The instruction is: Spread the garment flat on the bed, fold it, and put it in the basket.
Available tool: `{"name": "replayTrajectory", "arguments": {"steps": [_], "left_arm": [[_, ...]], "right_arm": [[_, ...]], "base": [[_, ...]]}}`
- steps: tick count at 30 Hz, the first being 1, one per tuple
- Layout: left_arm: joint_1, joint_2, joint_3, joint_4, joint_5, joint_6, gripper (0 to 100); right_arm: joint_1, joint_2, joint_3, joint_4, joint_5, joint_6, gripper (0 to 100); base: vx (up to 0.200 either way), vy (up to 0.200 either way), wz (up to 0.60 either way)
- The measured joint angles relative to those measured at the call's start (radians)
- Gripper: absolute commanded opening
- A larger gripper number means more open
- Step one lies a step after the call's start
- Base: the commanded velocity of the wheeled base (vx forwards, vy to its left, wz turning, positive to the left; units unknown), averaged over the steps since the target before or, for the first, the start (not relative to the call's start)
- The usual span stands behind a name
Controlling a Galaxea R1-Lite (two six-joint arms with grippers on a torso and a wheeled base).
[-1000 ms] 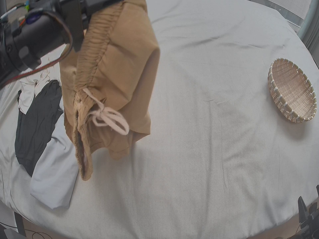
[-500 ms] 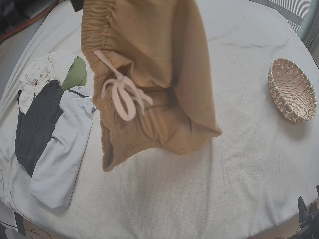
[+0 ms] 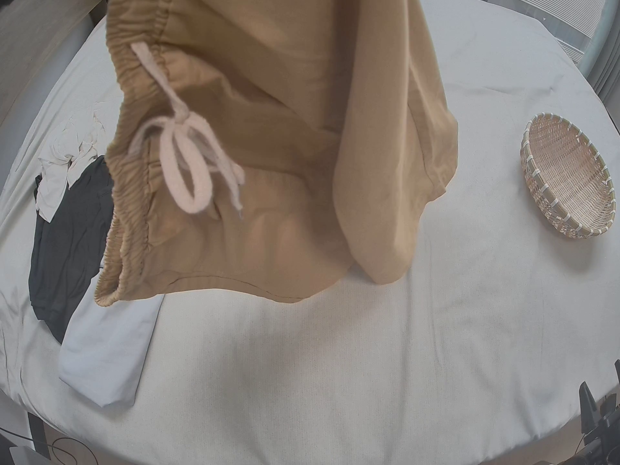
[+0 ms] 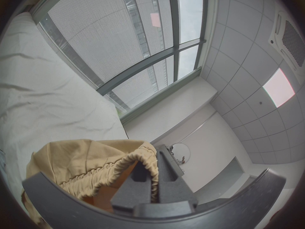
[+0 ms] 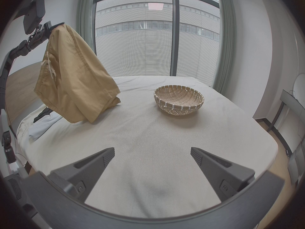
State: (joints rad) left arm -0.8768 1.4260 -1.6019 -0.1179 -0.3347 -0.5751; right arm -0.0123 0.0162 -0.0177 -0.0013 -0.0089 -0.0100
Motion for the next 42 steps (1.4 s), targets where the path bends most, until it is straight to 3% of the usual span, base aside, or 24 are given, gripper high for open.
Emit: {"name": "replayTrajectory", "arguments": {"steps": [10,42], "left_arm": [[0.012,0.004,0.196,-0.16,0.004,-0.001,0],[0.037,0.004,0.157,-0.171,0.005,-0.001,0]], "right_arm": [[0.0,0.0,0.0,-0.001,0.003,0.005,100],[-0.002,0.0,0.0,-0.003,0.003,0.004,100]], "base": [[0.0,0.0,0.0],[0.0,0.0,0.0]]}}
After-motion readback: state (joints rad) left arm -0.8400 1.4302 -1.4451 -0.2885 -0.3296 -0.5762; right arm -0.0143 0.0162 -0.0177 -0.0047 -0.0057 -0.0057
